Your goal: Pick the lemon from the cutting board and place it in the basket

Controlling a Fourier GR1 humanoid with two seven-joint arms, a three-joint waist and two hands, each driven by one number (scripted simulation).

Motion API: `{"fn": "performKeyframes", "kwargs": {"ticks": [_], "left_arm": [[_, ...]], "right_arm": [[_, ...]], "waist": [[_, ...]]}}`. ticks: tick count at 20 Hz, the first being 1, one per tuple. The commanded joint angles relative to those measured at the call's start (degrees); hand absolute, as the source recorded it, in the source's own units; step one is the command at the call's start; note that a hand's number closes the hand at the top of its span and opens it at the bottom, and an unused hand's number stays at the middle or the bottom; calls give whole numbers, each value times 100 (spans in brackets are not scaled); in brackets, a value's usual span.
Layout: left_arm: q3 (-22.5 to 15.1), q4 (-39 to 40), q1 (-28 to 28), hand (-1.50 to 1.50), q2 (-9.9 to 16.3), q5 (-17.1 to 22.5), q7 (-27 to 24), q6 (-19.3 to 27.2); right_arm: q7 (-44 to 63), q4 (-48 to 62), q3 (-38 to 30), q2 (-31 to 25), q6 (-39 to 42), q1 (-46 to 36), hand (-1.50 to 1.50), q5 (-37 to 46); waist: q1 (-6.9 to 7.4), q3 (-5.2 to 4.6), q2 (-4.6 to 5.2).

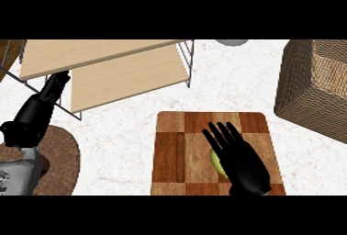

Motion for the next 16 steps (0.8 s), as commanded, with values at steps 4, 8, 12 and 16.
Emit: {"fn": "performKeyframes", "kwargs": {"ticks": [4,8,12,16], "left_arm": [[-59,-308,-138,0,-109,-83,412,-60],[51,-56,6,0,-158,-76,20,-41],[150,-230,91,0,-66,-55,103,-189],[35,368,-421,0,-249,-254,24,29]], "right_arm": [[-404,851,-333,137,-469,-147,-150,162],[-434,1539,-467,762,-555,-531,150,-59],[-430,1090,-234,566,-611,-207,150,401],[-950,1846,-486,453,-1145,-621,150,414]], "waist": [[6,18,14],[19,17,22],[5,16,11],[-9,17,28]]}}
